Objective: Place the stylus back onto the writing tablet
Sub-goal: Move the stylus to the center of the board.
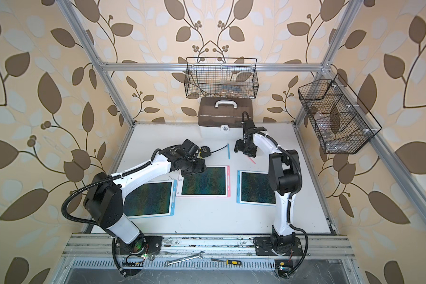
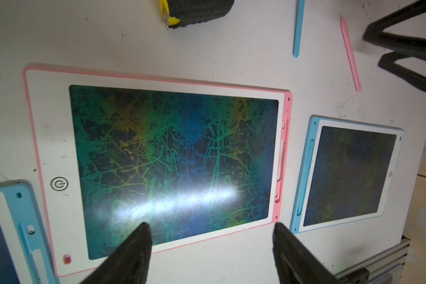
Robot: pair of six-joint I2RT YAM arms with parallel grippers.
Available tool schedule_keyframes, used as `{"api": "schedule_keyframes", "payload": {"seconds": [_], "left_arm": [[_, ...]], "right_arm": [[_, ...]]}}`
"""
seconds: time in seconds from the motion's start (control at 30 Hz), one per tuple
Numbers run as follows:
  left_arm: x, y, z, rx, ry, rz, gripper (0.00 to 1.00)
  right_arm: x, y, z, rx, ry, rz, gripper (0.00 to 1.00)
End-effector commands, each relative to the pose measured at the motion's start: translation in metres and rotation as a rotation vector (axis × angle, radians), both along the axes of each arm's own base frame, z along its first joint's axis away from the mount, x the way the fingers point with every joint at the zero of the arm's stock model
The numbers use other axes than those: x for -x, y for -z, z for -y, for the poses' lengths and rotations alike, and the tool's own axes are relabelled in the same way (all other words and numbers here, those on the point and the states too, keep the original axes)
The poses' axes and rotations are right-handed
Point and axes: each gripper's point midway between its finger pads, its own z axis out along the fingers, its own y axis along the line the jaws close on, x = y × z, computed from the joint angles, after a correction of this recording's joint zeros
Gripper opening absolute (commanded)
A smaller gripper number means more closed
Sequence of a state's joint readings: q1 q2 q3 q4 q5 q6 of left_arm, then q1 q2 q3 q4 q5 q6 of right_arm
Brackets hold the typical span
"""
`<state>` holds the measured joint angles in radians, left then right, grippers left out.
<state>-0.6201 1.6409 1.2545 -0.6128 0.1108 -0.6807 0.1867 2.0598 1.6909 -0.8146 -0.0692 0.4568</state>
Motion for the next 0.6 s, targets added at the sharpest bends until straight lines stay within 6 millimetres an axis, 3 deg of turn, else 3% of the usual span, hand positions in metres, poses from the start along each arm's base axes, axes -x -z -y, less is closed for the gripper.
{"api": "schedule_keyframes", "payload": {"seconds": [0.0, 0.2, 0.43, 0.57], "left_arm": [[0.003, -0.016, -0.001, 0.050, -0.008, 0.014, 0.78], [0.003, -0.018, 0.002, 0.060, -0.013, 0.004, 0.78], [0.003, -0.021, 0.001, 0.058, -0.020, 0.004, 0.78], [0.004, -0.020, 0.000, 0.053, -0.027, 0.003, 0.78]], "right_arm": [[0.019, -0.004, 0.026, 0.132, -0.097, -0.049, 0.78], [0.015, 0.012, 0.053, 0.216, -0.185, -0.123, 0.78], [0.013, 0.034, 0.055, 0.215, -0.280, -0.194, 0.82], [0.014, 0.043, 0.051, 0.191, -0.309, -0.218, 0.79]]}}
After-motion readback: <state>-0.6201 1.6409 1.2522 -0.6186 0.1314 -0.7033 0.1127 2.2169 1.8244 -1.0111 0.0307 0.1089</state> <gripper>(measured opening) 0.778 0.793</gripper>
